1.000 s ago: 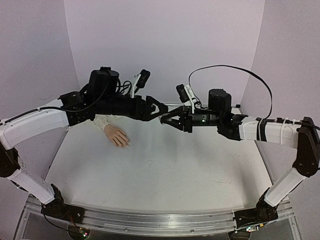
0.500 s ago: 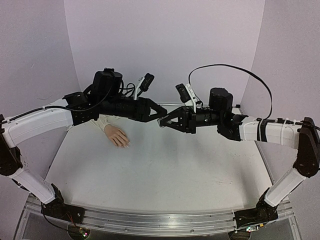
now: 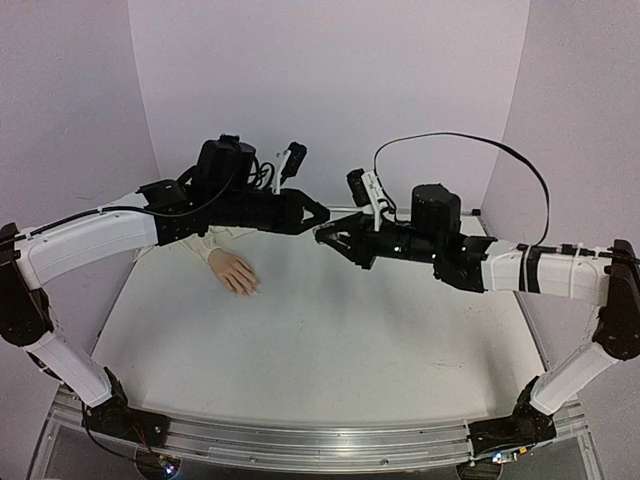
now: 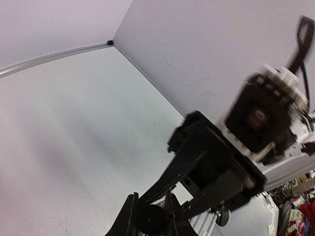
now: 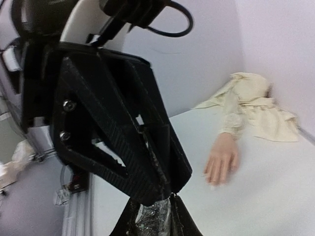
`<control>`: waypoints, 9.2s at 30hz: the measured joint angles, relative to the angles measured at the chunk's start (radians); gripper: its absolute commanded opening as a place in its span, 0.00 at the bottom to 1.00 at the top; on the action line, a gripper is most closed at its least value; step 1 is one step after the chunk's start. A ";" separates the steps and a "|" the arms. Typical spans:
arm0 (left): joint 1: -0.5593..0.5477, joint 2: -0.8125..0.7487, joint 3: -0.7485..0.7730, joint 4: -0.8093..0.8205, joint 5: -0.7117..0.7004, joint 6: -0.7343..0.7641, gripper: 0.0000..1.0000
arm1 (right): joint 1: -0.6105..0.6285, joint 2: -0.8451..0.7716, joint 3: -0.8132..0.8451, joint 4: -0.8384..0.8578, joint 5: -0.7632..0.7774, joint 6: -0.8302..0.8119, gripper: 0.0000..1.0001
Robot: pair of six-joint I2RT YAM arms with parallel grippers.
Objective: Paint the nails
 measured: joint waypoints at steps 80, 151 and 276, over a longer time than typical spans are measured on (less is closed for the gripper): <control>-0.033 0.018 -0.003 0.025 -0.042 -0.006 0.89 | 0.105 -0.059 -0.111 0.063 0.512 -0.184 0.00; 0.040 0.077 0.194 -0.366 0.166 -0.075 0.02 | 0.105 -0.104 -0.107 -0.083 0.235 -0.229 0.00; 0.420 0.389 -0.122 -0.085 -0.047 0.586 0.00 | -0.121 -0.416 -0.431 -0.057 0.336 -0.389 0.00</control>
